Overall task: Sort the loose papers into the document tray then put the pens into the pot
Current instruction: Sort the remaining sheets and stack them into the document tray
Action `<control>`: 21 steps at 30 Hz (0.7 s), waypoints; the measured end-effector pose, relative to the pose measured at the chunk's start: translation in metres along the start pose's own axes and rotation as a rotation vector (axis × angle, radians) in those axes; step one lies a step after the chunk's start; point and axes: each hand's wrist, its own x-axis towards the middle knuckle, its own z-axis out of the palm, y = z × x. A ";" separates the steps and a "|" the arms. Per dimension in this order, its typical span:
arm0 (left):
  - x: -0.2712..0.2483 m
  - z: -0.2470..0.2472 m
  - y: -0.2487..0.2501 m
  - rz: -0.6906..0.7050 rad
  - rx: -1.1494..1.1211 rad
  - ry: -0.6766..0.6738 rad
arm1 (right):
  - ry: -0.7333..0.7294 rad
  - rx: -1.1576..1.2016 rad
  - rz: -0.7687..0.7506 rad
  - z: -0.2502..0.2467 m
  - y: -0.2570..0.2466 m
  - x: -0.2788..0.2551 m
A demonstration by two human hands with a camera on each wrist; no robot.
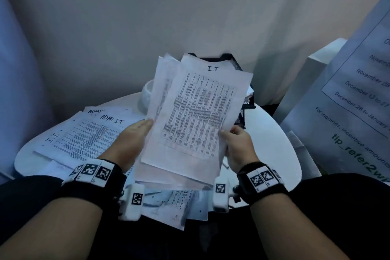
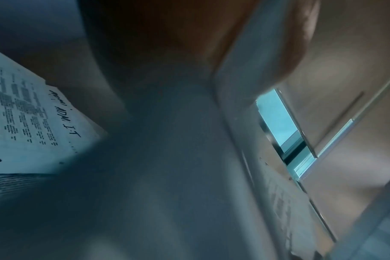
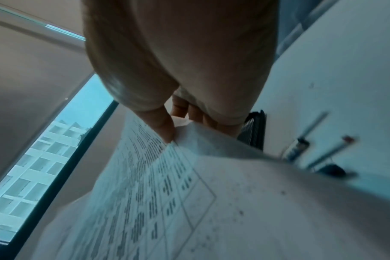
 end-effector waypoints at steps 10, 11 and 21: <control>0.027 -0.030 -0.004 0.067 0.436 0.163 | 0.109 -0.149 0.056 0.028 0.043 0.020; 0.029 -0.034 -0.002 0.070 0.455 0.199 | 0.159 -0.213 0.099 0.021 0.052 0.024; 0.033 -0.052 0.005 0.106 0.476 0.262 | 0.233 -0.621 0.273 0.013 0.112 0.031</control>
